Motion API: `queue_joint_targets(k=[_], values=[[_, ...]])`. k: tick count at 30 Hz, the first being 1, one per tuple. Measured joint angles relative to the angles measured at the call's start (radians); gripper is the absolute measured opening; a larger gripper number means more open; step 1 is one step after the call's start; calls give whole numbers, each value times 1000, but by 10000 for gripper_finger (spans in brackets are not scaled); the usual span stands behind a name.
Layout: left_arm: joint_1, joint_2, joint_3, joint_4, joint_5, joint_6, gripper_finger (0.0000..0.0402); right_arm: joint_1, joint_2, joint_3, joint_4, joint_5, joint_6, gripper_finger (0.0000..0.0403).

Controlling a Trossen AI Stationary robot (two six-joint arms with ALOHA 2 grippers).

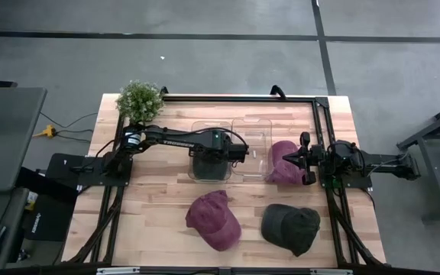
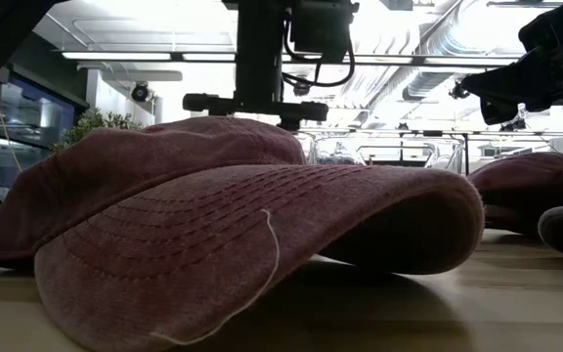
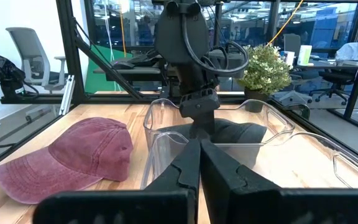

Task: Pick & Place hat
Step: Put the left black cap into the left transparent bin, then put the black cap into the left transparent bin

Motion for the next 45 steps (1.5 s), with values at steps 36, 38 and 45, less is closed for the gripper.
queue_joint_targets(k=[36,38,45], values=[[-48,-616,-536,414,-35,48,280,0,0,0,2,0,0,8],[-49,-678,-644,537,17,47,280,0,0,0,2,0,0,6],[-107,-854,-903,732,79,57,280,0,6,0,2,0,0,7]])
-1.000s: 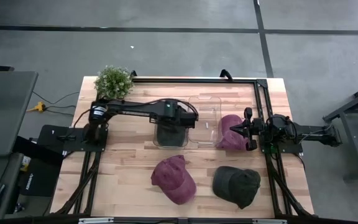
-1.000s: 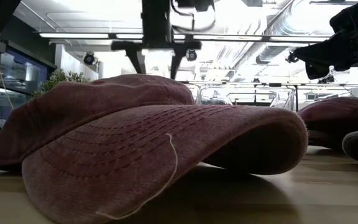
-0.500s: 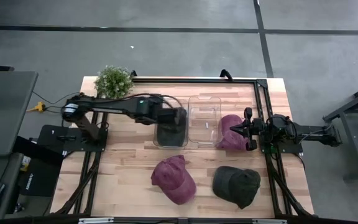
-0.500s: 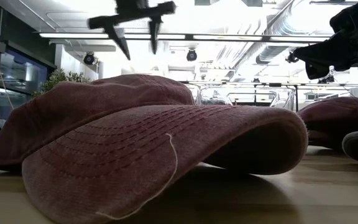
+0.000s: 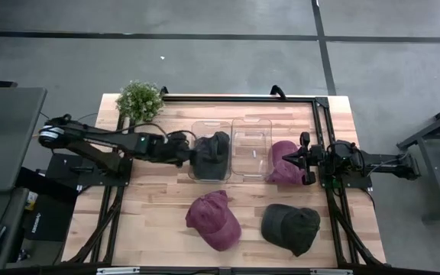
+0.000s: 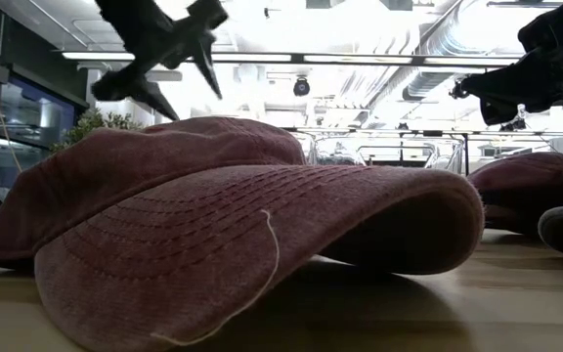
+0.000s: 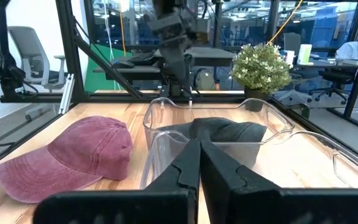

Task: Pick & Place hat
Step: Put the black cap into the left transparent bin

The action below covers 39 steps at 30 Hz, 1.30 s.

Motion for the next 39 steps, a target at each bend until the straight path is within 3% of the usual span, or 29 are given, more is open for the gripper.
queue_joint_targets(k=[6,9,17,29,39], values=[[-69,-150,-183,219,24,149,280,0,13,0,-2,1,0,8],[-102,-206,-278,410,18,224,280,0,15,0,-1,1,0,9],[-173,-291,-470,735,31,623,280,0,31,0,-2,1,0,5],[-176,-340,-442,730,35,751,280,0,46,0,-2,2,0,8],[-176,-341,-422,734,33,742,280,0,46,0,-2,3,0,5]])
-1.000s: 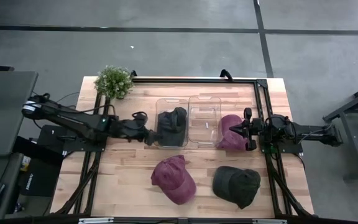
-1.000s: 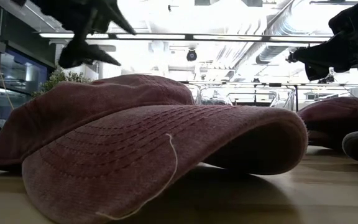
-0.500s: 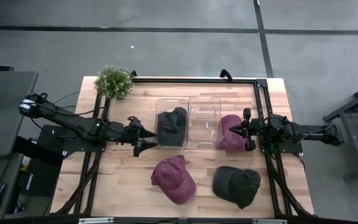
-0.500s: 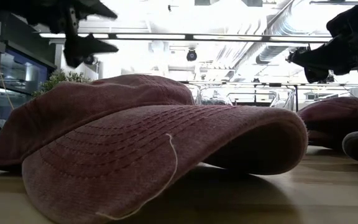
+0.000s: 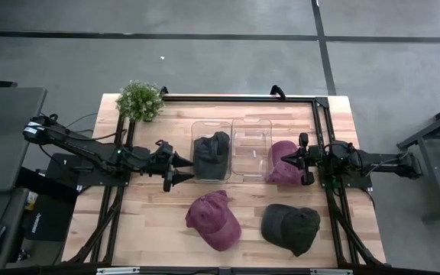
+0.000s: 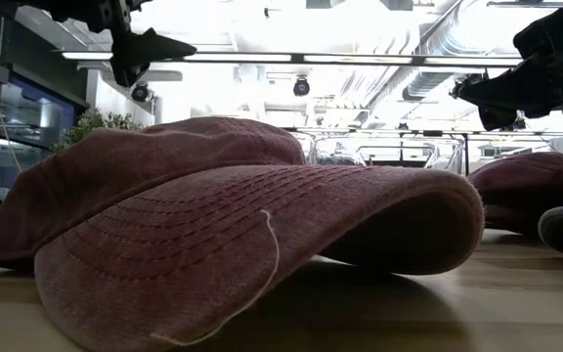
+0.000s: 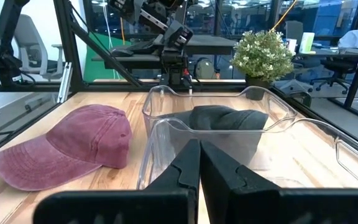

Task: Pick & Place hat
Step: Put the black cap into the left transparent bin

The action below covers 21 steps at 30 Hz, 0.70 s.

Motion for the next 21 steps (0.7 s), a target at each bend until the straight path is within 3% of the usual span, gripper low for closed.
queue_joint_targets(k=[13,18,21], values=[[0,0,0,-1,-8,-1,280,0,0,0,1,-1,9,9],[0,0,0,-1,-9,-11,280,0,0,0,4,-2,115,6],[0,0,0,-1,-9,-29,280,0,0,0,5,-4,261,3]])
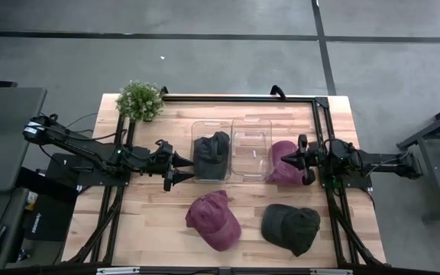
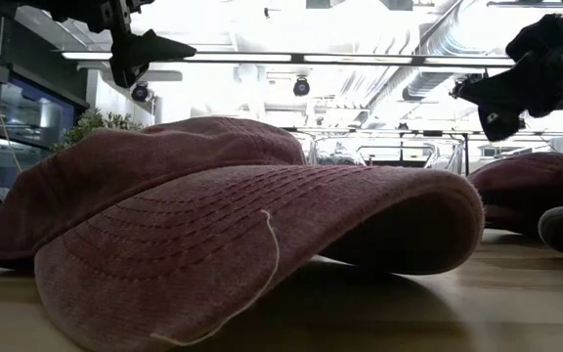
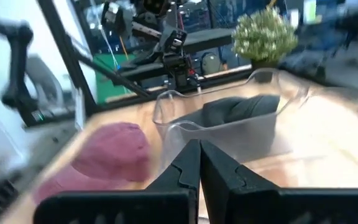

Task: Pick & Place hat
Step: Put the black cap into the left transparent bin

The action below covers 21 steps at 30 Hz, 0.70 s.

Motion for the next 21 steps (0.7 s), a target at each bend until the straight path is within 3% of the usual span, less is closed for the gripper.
queue_joint_targets(k=[7,12,21], values=[[0,0,0,0,-1,-1,280,0,0,0,2,47,80,3],[0,0,0,0,-2,-1,280,2,0,12,-13,-47,75,3],[0,0,0,0,-2,-1,280,1,48,240,-267,18,1,3]])
